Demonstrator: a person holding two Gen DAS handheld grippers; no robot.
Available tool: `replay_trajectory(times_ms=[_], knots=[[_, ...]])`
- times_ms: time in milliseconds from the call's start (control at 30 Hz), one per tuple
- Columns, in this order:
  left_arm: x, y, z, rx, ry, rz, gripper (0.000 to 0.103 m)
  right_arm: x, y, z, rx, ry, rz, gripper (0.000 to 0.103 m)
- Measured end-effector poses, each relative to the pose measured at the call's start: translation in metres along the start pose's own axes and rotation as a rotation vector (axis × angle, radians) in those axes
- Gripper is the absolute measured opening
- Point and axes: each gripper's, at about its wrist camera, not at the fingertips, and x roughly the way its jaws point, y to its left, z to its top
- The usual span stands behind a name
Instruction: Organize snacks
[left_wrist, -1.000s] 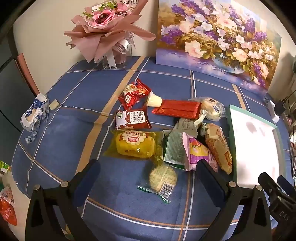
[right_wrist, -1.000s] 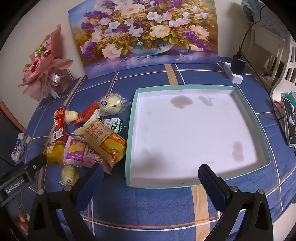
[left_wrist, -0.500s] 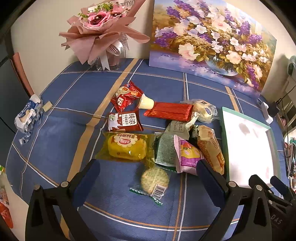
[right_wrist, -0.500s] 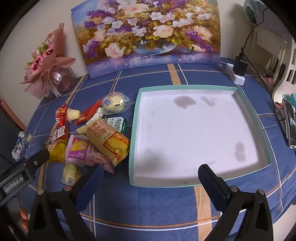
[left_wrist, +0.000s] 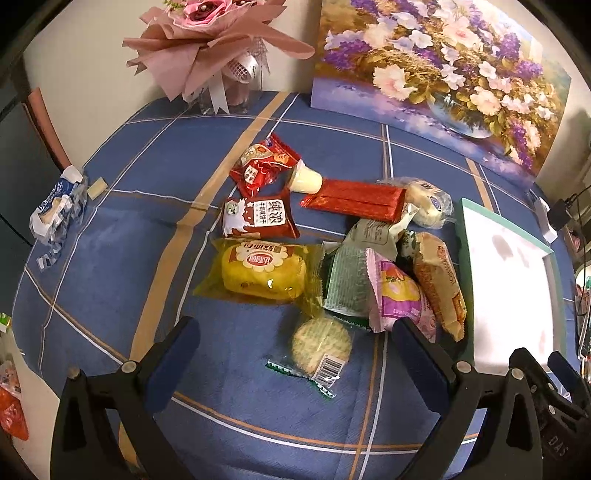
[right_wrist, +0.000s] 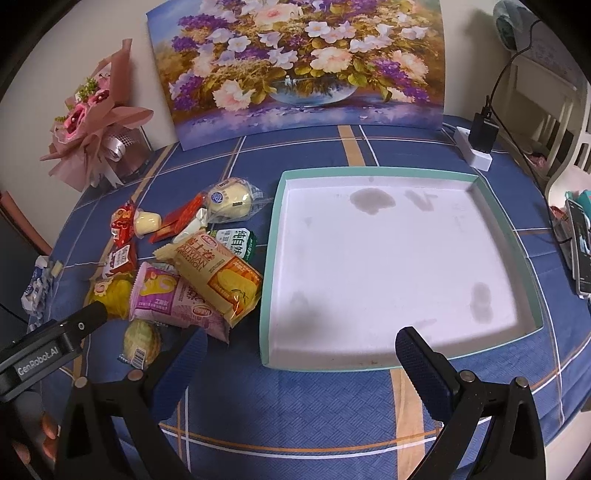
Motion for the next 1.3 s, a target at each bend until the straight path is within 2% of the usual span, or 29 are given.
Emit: replay_trajectory(times_ms=[1300], knots=[[0.014, 0.006, 0.000, -0.047, 0.069, -0.017, 0.103, 0.005, 0.005, -0.004, -0.014, 0.021, -0.010, 0.103]])
